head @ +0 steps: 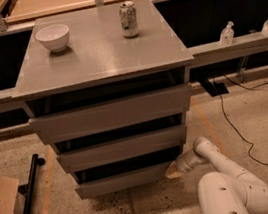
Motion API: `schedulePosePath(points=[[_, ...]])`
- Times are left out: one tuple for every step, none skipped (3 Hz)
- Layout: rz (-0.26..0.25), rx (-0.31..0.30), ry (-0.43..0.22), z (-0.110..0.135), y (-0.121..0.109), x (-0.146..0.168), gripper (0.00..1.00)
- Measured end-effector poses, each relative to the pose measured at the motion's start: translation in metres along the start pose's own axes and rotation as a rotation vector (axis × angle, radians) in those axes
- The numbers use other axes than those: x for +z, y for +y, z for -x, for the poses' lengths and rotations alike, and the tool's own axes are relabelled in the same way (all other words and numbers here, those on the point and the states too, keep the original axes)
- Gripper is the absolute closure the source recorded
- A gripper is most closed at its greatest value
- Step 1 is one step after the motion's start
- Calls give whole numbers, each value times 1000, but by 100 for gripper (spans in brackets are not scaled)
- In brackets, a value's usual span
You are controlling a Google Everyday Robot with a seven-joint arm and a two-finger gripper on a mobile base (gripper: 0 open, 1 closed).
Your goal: Close bottom drawer
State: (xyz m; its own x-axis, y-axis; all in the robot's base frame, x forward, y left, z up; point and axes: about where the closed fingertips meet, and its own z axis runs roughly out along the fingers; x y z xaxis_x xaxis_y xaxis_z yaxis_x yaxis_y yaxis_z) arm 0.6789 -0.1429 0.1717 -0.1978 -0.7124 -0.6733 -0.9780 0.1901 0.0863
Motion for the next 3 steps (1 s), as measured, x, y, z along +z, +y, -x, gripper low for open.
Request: schedulePosePath(points=[[-60,-43,-62,12,-16,-3,100],[-102,-117,-122,28,-30,-2,100],[-143,-161,-171,38,-39,-4,100]])
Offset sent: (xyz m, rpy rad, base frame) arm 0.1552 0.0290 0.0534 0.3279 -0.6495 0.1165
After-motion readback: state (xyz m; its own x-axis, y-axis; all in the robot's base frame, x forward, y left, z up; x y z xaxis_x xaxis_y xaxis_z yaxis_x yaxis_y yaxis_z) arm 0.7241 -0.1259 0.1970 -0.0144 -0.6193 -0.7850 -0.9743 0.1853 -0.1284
